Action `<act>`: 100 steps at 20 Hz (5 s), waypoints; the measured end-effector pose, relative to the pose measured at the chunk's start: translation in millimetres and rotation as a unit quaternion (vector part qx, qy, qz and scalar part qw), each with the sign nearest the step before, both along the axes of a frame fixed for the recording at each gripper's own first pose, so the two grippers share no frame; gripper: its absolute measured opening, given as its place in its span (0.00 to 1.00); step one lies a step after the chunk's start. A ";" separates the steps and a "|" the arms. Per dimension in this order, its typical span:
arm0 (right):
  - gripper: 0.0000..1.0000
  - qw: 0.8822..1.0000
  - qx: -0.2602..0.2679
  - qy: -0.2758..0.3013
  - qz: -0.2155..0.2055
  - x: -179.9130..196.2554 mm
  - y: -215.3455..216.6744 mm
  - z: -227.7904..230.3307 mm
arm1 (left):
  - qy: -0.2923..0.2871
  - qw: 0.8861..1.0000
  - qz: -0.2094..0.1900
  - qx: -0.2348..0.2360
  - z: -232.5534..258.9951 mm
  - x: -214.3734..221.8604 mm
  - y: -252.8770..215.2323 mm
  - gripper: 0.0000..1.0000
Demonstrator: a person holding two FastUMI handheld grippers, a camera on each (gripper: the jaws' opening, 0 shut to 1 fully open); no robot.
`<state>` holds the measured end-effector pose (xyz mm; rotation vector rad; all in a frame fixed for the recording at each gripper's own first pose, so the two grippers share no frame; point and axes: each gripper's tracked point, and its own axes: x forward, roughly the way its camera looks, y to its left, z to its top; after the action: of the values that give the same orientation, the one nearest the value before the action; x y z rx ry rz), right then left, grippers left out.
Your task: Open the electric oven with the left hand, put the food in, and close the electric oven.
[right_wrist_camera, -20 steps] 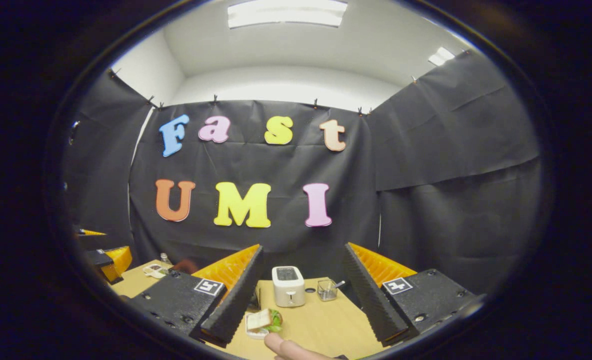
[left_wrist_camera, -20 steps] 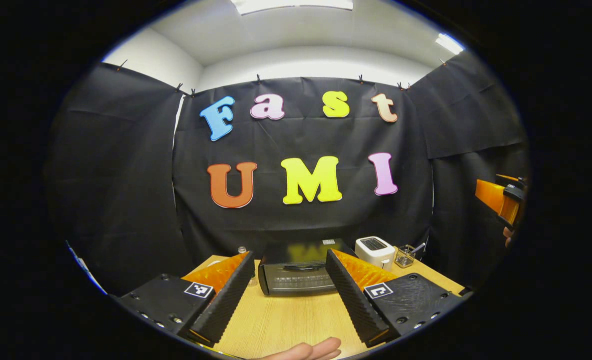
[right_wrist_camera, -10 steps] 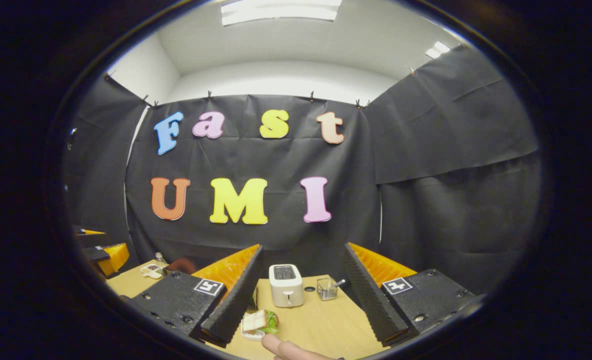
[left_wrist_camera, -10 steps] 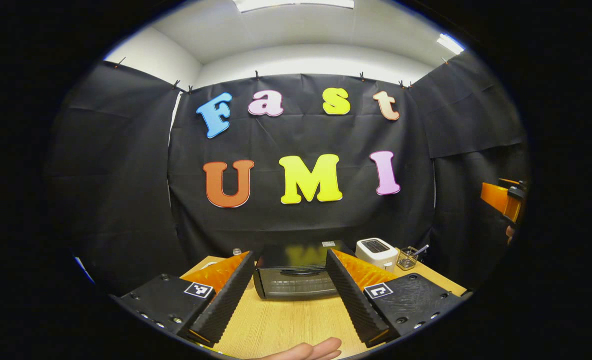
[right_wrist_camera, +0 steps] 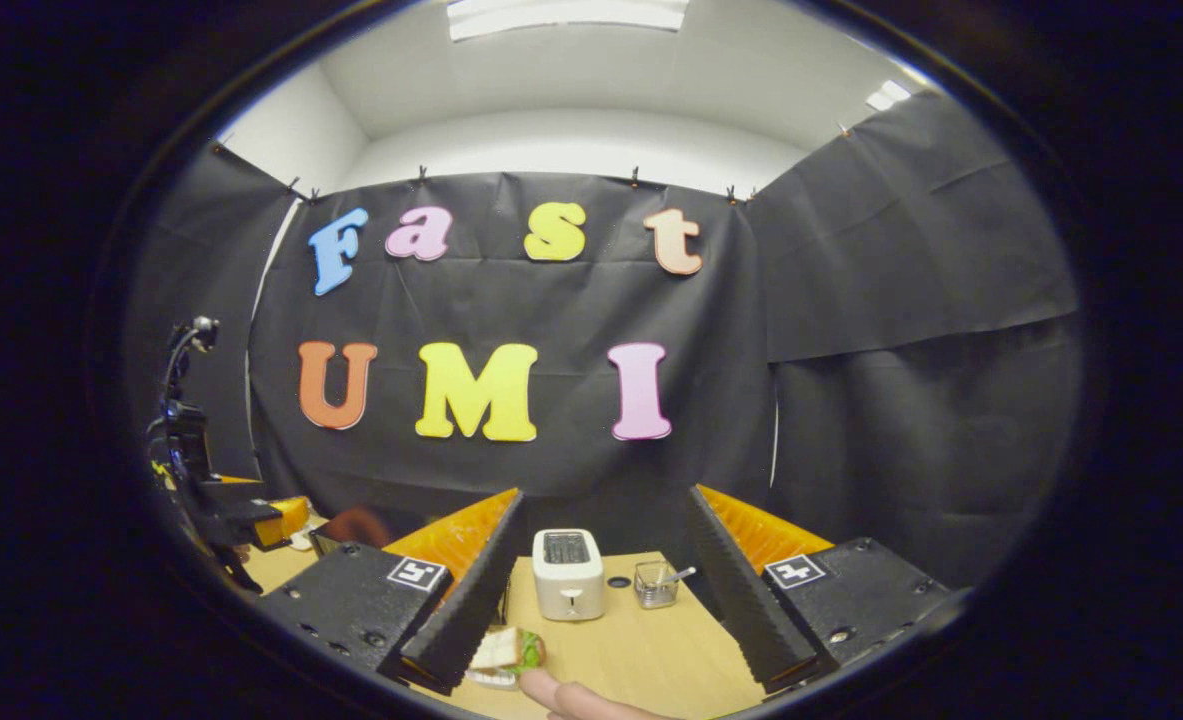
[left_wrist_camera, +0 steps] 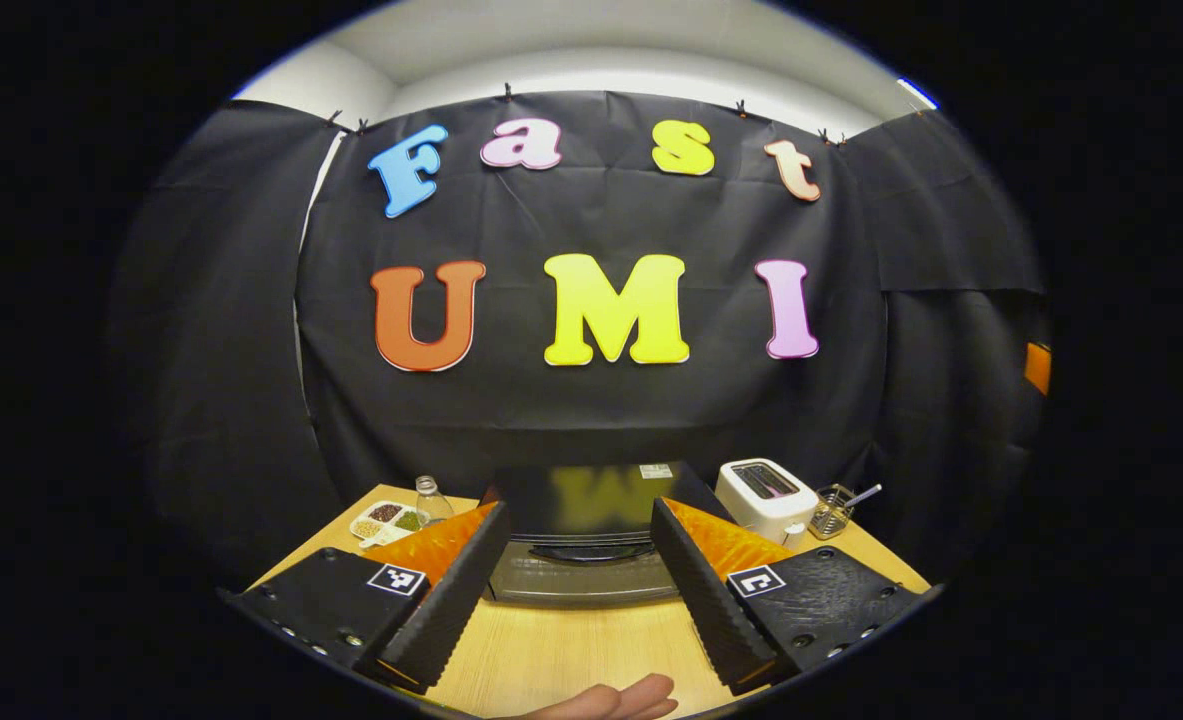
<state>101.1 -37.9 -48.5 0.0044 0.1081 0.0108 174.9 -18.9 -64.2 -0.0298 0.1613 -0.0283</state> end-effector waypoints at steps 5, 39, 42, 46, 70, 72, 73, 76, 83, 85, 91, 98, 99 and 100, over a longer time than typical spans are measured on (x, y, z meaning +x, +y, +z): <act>0.92 1.000 -0.001 0.013 -0.002 18.8 -7.0 -10.9 | 0.067 0.998 0.008 0.012 -48.9 56.1 0.4 0.94; 0.92 0.999 0.004 0.049 0.014 9.7 -40.7 -52.3 | 0.179 0.983 -0.005 -0.046 -169.9 10.2 -25.6 0.98; 0.91 0.999 0.004 0.052 0.013 10.0 -42.0 -54.4 | 0.183 0.982 -0.004 -0.045 -185.6 -7.6 -26.0 0.97; 0.92 0.998 0.001 0.057 0.015 9.5 -42.9 -58.8 | 0.193 0.980 -0.004 -0.047 -211.8 -30.0 -28.5 0.97; 1.00 0.993 -0.025 0.108 0.043 20.5 -26.3 -94.7 | 0.163 0.984 -0.006 -0.073 -253.7 -63.0 -3.7 0.94; 1.00 0.989 -0.017 0.131 0.059 31.5 -18.2 -108.5 | 0.120 0.990 -0.001 -0.070 -216.3 -70.6 4.8 0.94; 1.00 0.987 -0.013 0.146 0.070 38.3 -12.7 -118.1 | 0.096 0.993 0.001 -0.070 -195.2 -73.6 8.3 0.94; 1.00 0.972 0.004 0.207 0.110 58.1 6.4 -153.8 | 0.025 0.997 0.000 -0.067 -131.7 -87.9 15.3 0.94; 1.00 0.900 0.085 0.373 0.211 80.6 64.7 -253.5 | -0.073 0.997 0.036 -0.016 -45.3 -124.8 40.0 0.94; 0.99 0.868 0.109 0.419 0.243 77.3 84.0 -279.7 | -0.078 0.996 0.037 -0.016 -38.4 -134.4 40.8 0.93; 0.85 0.791 0.164 0.519 0.279 70.9 107.3 -337.6 | -0.083 0.996 0.038 0.002 -29.1 -148.1 42.3 0.93; 0.83 0.700 0.189 0.608 0.326 53.3 124.7 -383.3 | -0.079 0.997 0.021 -0.009 -29.9 -138.5 19.5 0.93; 0.93 0.691 0.202 0.613 0.325 52.9 127.5 -385.6 | -0.075 0.997 0.015 -0.008 -32.6 -137.9 15.4 0.93; 0.87 0.680 0.223 0.615 0.330 51.7 133.0 -384.9 | -0.075 0.997 0.012 -0.008 -31.8 -137.0 12.6 0.93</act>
<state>152.8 95.1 -433.4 0.4779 1.4808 0.7838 37.8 -6.3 -96.0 -0.0446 0.0112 -0.0084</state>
